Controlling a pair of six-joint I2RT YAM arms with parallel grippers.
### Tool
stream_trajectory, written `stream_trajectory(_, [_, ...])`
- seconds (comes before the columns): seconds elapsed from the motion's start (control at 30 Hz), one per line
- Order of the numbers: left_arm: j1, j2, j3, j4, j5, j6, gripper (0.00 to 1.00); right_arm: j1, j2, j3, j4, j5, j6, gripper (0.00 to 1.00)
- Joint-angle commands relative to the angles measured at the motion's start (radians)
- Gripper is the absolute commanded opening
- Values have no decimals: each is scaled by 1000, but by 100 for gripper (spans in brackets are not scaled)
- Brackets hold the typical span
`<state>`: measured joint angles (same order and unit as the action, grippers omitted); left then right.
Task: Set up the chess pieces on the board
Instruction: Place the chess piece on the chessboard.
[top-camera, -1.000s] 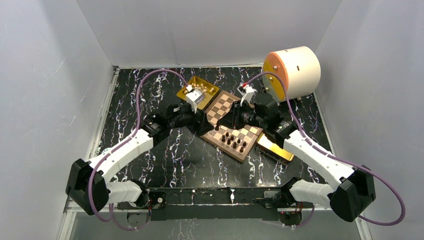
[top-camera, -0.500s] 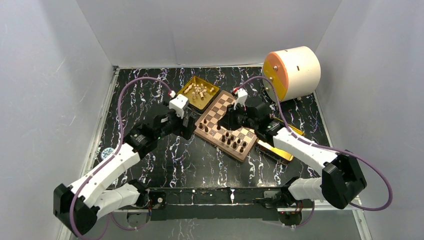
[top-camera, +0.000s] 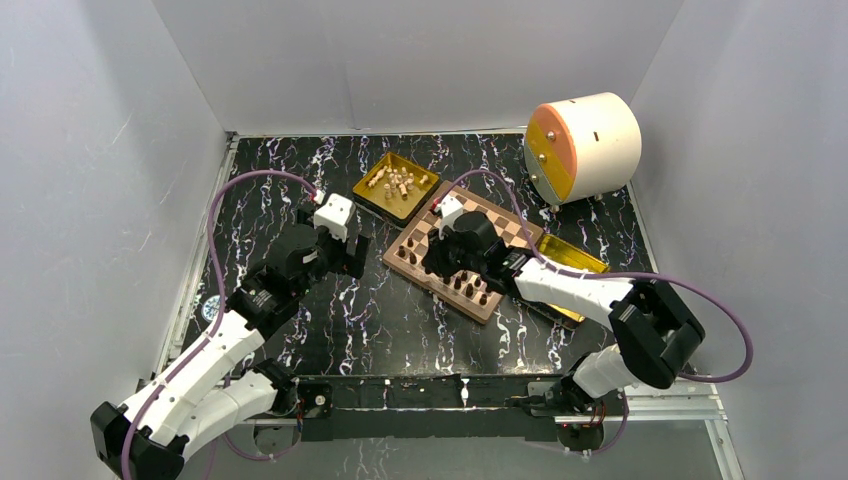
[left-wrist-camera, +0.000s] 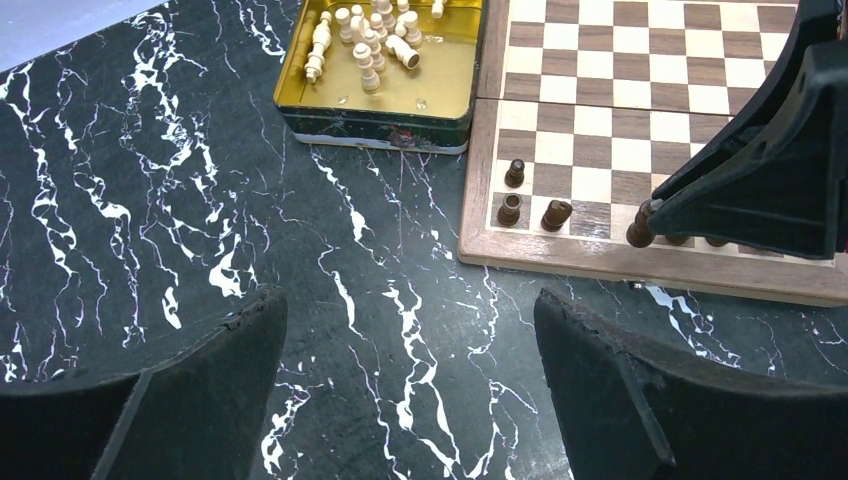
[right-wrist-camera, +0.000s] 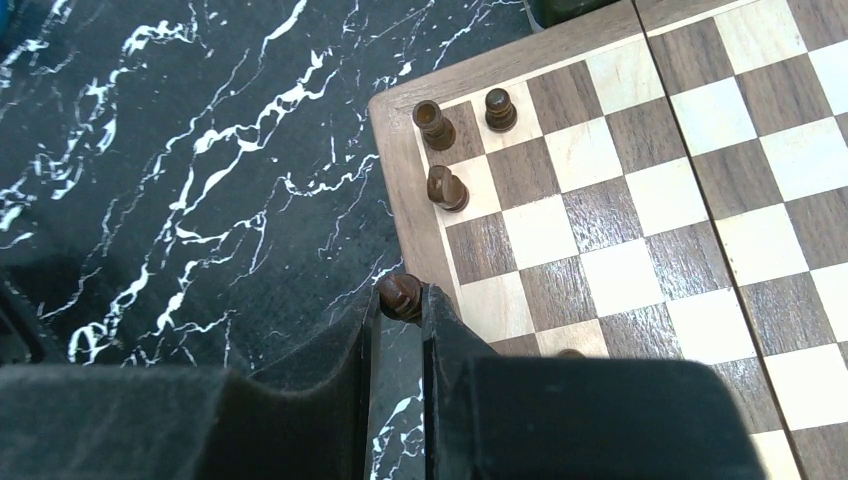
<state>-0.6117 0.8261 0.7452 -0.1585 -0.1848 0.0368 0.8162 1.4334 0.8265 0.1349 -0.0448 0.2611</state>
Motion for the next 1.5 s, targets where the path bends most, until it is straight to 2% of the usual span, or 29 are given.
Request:
stream_trajectory(0.0, [0, -22, -4, 20, -33, 9, 91, 29, 15, 23, 86, 120, -45, 7])
stream_trajectory(0.3, [0, -25, -5, 19, -33, 6, 91, 40, 27, -1, 101, 195, -62, 8])
stream_trajectory(1.47, [0, -16, -3, 20, -42, 11, 91, 56, 75, -24, 88, 199, -27, 12])
